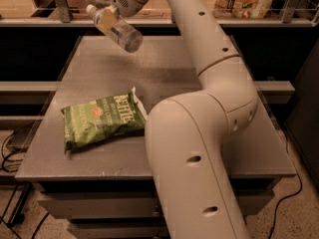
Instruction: Place blue plastic bottle upright
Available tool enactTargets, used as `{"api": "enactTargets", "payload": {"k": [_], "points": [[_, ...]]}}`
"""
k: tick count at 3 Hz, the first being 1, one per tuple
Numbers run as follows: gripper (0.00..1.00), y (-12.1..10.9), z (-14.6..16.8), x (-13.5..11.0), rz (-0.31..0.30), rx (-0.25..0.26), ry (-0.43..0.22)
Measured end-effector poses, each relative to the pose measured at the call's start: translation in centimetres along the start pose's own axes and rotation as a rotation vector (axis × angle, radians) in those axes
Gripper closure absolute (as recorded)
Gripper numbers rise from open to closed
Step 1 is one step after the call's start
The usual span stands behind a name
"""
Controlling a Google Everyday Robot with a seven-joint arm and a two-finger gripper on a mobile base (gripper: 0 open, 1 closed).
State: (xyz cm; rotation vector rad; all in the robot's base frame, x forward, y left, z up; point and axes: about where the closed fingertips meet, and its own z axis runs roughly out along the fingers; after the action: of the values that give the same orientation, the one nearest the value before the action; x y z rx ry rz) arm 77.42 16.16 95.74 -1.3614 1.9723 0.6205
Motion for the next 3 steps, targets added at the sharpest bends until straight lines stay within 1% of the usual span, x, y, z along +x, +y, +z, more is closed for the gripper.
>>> {"api": "enactTargets", "payload": {"k": [1, 2, 3], "points": [[1.00, 0.0, -3.6, -0.9, -0.157, -0.004, -0.105], [1.00, 0.1, -6.9, -1.0, -0.321, 0.030, -0.165], [1.00, 0.7, -9.5, 0.1, -0.465, 0.072, -0.160]]}}
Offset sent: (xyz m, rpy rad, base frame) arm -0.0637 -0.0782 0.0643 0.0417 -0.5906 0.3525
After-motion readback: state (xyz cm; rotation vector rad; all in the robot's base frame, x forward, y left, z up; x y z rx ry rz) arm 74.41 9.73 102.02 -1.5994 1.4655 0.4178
